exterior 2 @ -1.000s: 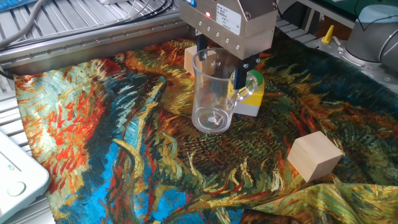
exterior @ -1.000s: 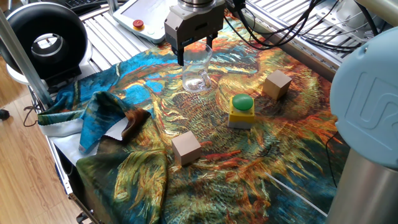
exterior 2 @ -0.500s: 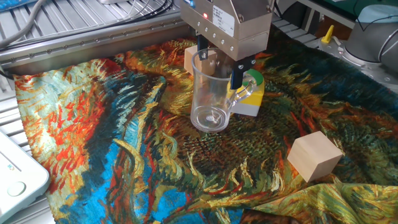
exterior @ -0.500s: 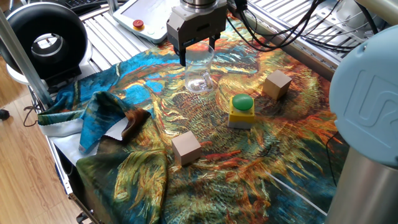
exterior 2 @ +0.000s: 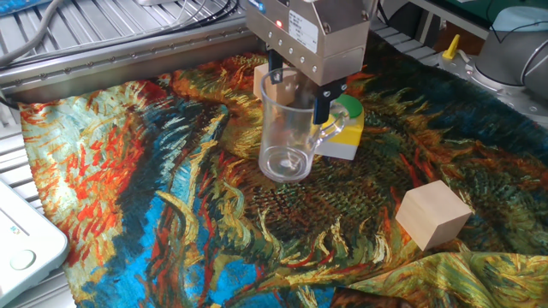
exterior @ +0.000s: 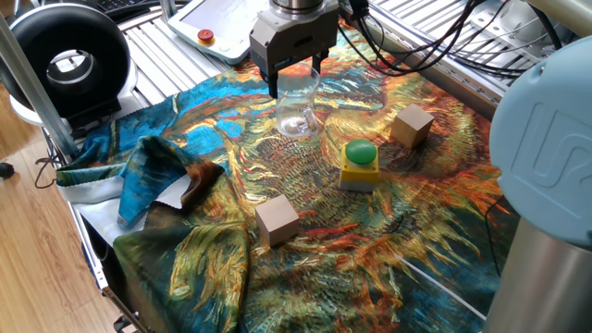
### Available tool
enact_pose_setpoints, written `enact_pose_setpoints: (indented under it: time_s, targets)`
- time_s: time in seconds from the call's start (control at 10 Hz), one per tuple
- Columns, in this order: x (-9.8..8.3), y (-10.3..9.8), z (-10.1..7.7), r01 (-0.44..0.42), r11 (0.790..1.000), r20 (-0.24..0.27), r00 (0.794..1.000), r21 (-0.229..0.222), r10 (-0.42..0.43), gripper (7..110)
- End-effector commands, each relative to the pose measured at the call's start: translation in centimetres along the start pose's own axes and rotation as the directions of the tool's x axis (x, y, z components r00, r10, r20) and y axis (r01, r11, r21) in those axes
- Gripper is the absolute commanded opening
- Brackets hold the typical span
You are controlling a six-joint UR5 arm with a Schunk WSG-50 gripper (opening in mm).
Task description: Pick up the cup
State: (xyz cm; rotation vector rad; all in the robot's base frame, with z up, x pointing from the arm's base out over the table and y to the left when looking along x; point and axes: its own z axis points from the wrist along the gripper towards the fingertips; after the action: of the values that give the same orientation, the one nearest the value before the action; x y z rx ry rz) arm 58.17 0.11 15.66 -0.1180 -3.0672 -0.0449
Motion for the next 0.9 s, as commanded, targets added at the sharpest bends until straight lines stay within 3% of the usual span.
enact_pose_setpoints:
  time_s: [0.0, 0.8]
  targets:
    - [-0.75, -0.27, -0.01, 0.026, 1.000, 0.028, 0.999, 0.005, -0.026, 66]
    - [-1.10, -0.49, 0.22, 0.053, 0.998, 0.031, 0.998, 0.018, -0.053, 66]
